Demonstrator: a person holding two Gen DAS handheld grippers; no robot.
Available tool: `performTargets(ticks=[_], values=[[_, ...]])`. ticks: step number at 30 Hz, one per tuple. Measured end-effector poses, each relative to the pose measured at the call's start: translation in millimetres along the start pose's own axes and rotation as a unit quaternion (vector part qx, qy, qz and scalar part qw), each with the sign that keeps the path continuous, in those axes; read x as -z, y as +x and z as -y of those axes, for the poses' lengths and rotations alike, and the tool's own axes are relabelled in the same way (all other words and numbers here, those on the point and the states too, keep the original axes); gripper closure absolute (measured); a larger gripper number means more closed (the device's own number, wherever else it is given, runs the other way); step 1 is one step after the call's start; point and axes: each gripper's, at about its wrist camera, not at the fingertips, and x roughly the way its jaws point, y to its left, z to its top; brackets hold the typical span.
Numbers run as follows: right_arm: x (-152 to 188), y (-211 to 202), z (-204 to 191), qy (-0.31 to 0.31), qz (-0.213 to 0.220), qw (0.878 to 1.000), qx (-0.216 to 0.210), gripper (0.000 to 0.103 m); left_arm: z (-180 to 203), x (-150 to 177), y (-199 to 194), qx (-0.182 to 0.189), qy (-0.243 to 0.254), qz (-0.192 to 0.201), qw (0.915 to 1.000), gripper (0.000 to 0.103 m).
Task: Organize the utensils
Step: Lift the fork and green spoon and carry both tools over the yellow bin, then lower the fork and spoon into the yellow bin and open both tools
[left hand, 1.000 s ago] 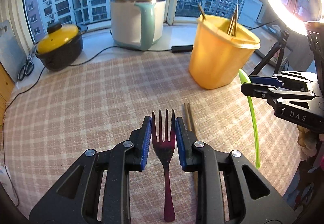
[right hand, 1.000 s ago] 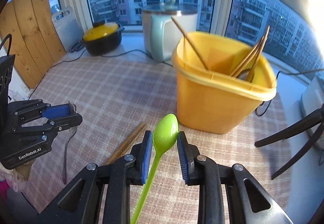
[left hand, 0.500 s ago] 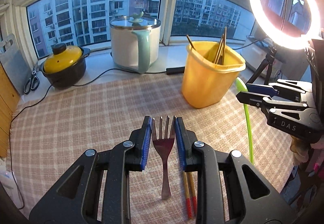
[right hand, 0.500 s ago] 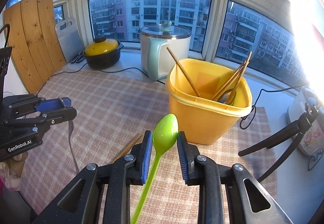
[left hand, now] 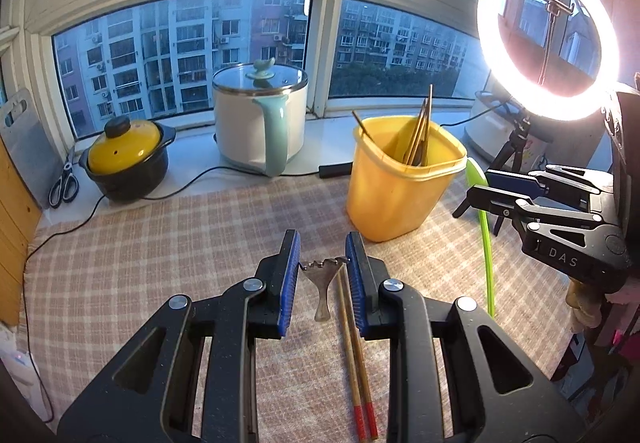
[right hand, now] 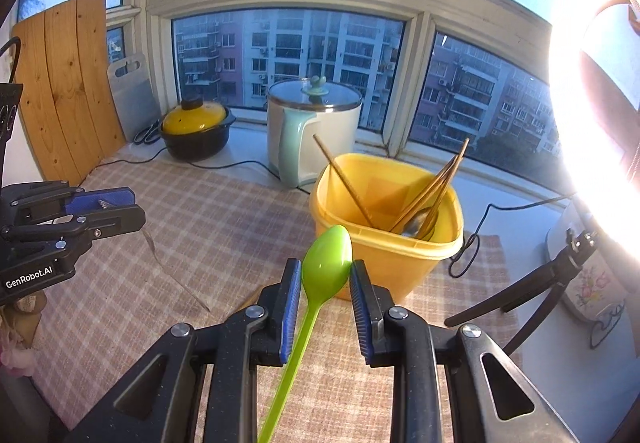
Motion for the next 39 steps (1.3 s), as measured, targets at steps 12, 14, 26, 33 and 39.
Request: performTargets(ticks=[12,14,26,33,39], values=[[-24,-21,23,0.008,0.049,0.998,0.04,0.079,16,-35,-7,0.025,0.014,0.03,0.9991,0.081],[-30,-24,27,0.005,0.058,0.997,0.048,0.079,18,-44,-9,0.031,0.015,0.036,0.9987,0.081],[-71,-30,45,-0.019,0.113,0.988,0.099,0.079,39,-94,-20,0.046,0.032,0.081,0.9951,0.081],[-88,-26,47,-0.033,0.136,0.983,0.118,0.079,48,-116,-19,0.053,0.036,0.096,0.9933,0.081],[-97,-19,49,-0.034,0.15,0.98,0.13,0.079,50,-134,-14,0.058,0.029,0.107,0.9921,0.081]])
